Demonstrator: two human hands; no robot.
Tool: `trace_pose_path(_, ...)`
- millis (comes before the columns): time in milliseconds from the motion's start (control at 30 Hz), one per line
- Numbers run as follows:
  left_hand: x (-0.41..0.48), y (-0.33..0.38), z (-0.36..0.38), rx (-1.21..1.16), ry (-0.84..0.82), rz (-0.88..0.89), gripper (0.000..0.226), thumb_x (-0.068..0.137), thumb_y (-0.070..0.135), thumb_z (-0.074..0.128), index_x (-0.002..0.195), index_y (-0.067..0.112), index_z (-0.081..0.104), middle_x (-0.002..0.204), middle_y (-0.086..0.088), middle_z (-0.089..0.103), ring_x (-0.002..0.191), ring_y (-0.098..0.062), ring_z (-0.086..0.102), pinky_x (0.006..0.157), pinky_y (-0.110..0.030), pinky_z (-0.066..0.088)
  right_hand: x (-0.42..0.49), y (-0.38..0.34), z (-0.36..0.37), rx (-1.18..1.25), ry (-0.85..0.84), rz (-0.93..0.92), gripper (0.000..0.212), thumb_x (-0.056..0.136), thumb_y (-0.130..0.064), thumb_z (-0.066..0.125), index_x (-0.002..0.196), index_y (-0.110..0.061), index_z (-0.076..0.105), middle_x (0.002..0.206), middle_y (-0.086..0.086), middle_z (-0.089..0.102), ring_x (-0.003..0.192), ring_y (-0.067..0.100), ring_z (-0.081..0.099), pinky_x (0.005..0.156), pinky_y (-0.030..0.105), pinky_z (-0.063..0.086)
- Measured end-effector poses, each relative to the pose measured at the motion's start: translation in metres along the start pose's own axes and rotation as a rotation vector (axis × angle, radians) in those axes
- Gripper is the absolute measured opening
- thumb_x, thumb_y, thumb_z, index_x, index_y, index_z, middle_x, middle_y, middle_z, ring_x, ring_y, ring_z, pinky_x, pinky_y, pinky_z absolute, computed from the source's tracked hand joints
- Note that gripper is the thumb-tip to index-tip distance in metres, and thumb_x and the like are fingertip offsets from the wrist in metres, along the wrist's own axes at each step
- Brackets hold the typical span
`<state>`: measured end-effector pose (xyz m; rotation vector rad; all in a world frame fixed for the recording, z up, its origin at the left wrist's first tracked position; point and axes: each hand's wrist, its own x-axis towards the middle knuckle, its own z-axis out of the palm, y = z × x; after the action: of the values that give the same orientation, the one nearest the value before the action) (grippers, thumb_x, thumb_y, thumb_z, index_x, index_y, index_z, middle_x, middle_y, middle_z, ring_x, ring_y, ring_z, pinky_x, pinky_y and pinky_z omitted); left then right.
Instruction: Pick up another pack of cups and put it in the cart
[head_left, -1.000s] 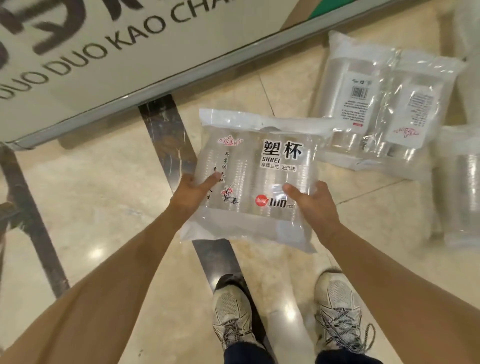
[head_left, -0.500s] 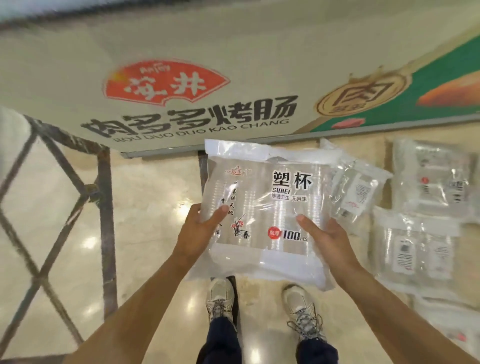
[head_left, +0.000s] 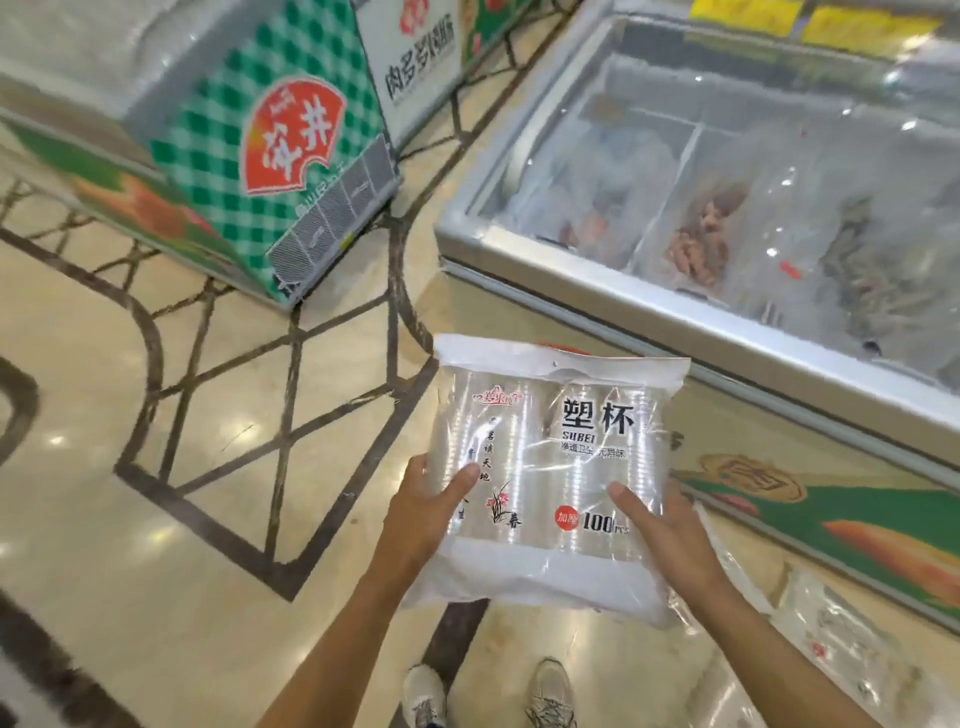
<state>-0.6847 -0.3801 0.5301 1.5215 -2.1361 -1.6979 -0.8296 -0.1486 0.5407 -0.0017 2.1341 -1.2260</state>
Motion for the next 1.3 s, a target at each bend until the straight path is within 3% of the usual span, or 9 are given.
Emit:
trace_pose_path(233,-0.106,-0.016,-0.165,-0.270,0.315,0.018,0.069,0.078,0.074,0.067,0.131,0.032,0.053,0.122,0.012,0.064,0.111,-0.010,0.062,0.093,-0.035,0.047,-0.093,-0.141,0.098,-0.227,-0.223,-0.313,0.062,0.090,-0.049,0.067,0.142,-0.020,0.051,0.119,-0.011,0.053,0.098,0.006,0.051,0.086,0.023,0.034)
trace_pose_path(367,-0.180,-0.053,-0.253,-0.324,0.520,0.082,0.061,0.077,0.081,0.058,0.125,0.042,0.059,0.114,0.017,0.067,0.108,-0.005,0.065,0.084,-0.028,0.047,-0.158,-0.198,0.176,-0.392,-0.399,-0.483,0.100,0.077,-0.082,0.058,0.152,-0.018,0.040,0.156,-0.004,0.039,0.133,0.023,0.049,0.111,0.039,0.037)
trace_pose_path(500,-0.257,-0.091,-0.326,-0.312,0.703,0.059,0.033,0.089,0.066,0.059,0.115,0.052,0.045,0.108,0.021,0.061,0.095,0.013,0.057,0.071,-0.006,0.037,-0.228,-0.220,0.250,-0.479,-0.492,-0.608,0.106,0.062,-0.095,0.051,0.133,-0.016,0.056,0.133,0.006,0.061,0.117,0.027,0.058,0.099,0.042,0.046)
trace_pose_path(633,-0.329,-0.129,-0.369,-0.363,0.900,0.001,0.056,0.084,0.068,0.063,0.125,0.032,0.054,0.110,0.021,0.060,0.101,0.000,0.060,0.078,-0.020,0.041,-0.290,-0.223,0.312,-0.533,-0.672,-0.692,0.067,0.084,-0.072,0.058,0.120,-0.016,0.059,0.118,0.007,0.062,0.100,0.025,0.055,0.087,0.039,0.042)
trace_pose_path(800,-0.417,-0.187,-0.380,-0.427,1.166,-0.151,0.083,0.075,0.086,0.058,0.119,0.016,0.064,0.116,-0.010,0.069,0.111,-0.027,0.066,0.095,-0.044,0.053,-0.366,-0.214,0.374,-0.531,-0.959,-0.770,0.043,0.086,-0.058,0.069,0.115,-0.026,0.066,0.102,-0.006,0.072,0.091,0.014,0.068,0.079,0.035,0.053)
trace_pose_path(967,-0.502,-0.240,-0.349,-0.525,1.386,-0.295,0.075,0.073,0.089,0.056,0.124,0.034,0.064,0.113,0.008,0.072,0.107,-0.014,0.069,0.099,-0.049,0.052,-0.448,-0.191,0.413,-0.611,-1.260,-0.893,0.026,0.087,-0.051,0.070,0.105,-0.033,0.064,0.097,-0.011,0.070,0.083,0.006,0.065,0.070,0.027,0.049)
trace_pose_path(1033,-0.534,-0.260,-0.329,-0.556,1.464,-0.350,0.077,0.074,0.090,0.054,0.121,0.030,0.066,0.106,0.007,0.071,0.102,-0.021,0.070,0.096,-0.051,0.053,-0.478,-0.173,0.424,-0.670,-1.353,-0.930,0.019,0.088,-0.050,0.071,0.095,-0.035,0.061,0.096,-0.009,0.067,0.082,0.008,0.062,0.072,0.030,0.047)
trace_pose_path(1200,-0.611,-0.277,-0.273,-0.742,1.667,-0.506,0.044,0.083,0.070,0.064,0.095,0.029,0.067,0.086,0.008,0.070,0.084,-0.016,0.068,0.073,-0.024,0.051,-0.551,-0.109,0.441,-0.806,-1.565,-0.996,0.029,0.089,-0.048,0.069,0.110,-0.029,0.063,0.099,-0.001,0.069,0.086,0.018,0.065,0.072,0.031,0.047)
trace_pose_path(1300,-0.648,-0.299,-0.250,-0.839,1.768,-0.547,0.070,0.070,0.083,0.063,0.107,0.023,0.066,0.097,0.009,0.071,0.093,-0.016,0.070,0.067,-0.022,0.044,-0.593,-0.066,0.454,-0.863,-1.666,-1.008,0.039,0.086,-0.051,0.071,0.116,-0.027,0.065,0.102,-0.003,0.072,0.090,0.018,0.068,0.080,0.036,0.053)
